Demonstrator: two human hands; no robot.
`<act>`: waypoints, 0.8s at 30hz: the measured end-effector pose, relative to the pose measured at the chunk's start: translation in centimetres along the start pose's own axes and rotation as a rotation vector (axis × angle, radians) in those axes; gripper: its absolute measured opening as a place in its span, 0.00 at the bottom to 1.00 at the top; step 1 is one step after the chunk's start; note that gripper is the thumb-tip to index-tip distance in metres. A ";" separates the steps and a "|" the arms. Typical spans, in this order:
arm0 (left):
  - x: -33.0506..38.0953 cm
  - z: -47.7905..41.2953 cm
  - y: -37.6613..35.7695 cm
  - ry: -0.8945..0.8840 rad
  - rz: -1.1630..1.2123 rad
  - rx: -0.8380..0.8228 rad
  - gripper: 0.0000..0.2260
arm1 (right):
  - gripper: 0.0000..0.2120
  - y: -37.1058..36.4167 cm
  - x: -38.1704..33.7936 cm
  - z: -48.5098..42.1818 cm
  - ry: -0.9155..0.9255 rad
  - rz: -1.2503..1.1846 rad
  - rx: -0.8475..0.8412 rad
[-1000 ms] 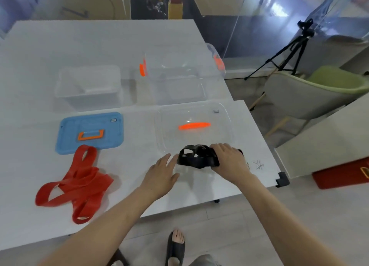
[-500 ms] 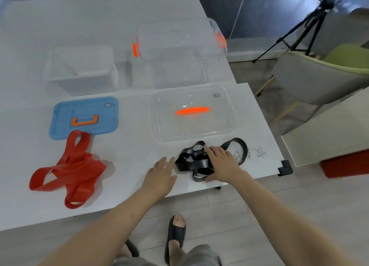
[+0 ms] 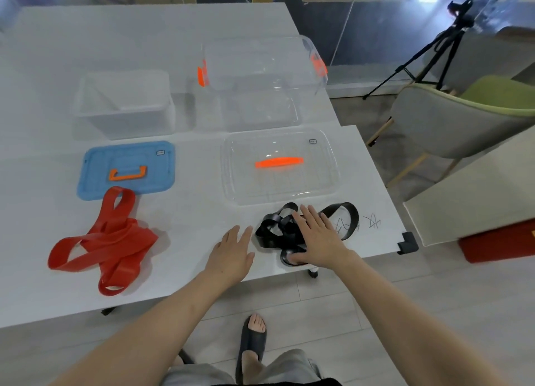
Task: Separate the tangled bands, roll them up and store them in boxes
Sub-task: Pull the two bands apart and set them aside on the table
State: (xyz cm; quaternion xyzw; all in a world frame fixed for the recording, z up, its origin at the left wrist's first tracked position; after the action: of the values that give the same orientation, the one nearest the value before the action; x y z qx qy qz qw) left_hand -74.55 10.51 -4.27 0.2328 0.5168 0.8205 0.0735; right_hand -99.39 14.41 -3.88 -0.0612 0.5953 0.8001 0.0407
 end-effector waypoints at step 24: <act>-27.3 15.7 9.0 0.310 0.061 0.358 0.26 | 0.17 2.8 -34.3 -7.5 0.354 -0.117 0.209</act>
State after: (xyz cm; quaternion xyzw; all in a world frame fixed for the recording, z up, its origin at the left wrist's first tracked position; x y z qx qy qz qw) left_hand -42.24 9.40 0.90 0.1291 0.6517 0.7437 -0.0739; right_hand -65.53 6.69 1.70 -0.2306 0.6684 0.7070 -0.0119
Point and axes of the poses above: each hand's wrist, its own z-axis away from the middle knuckle, its own y-axis out of the back of the hand, x = y × z, the point moved 3 cm from there along -z, towards the middle knuckle, and after that the axes turned 6 degrees about x, right-handed, at the moved point
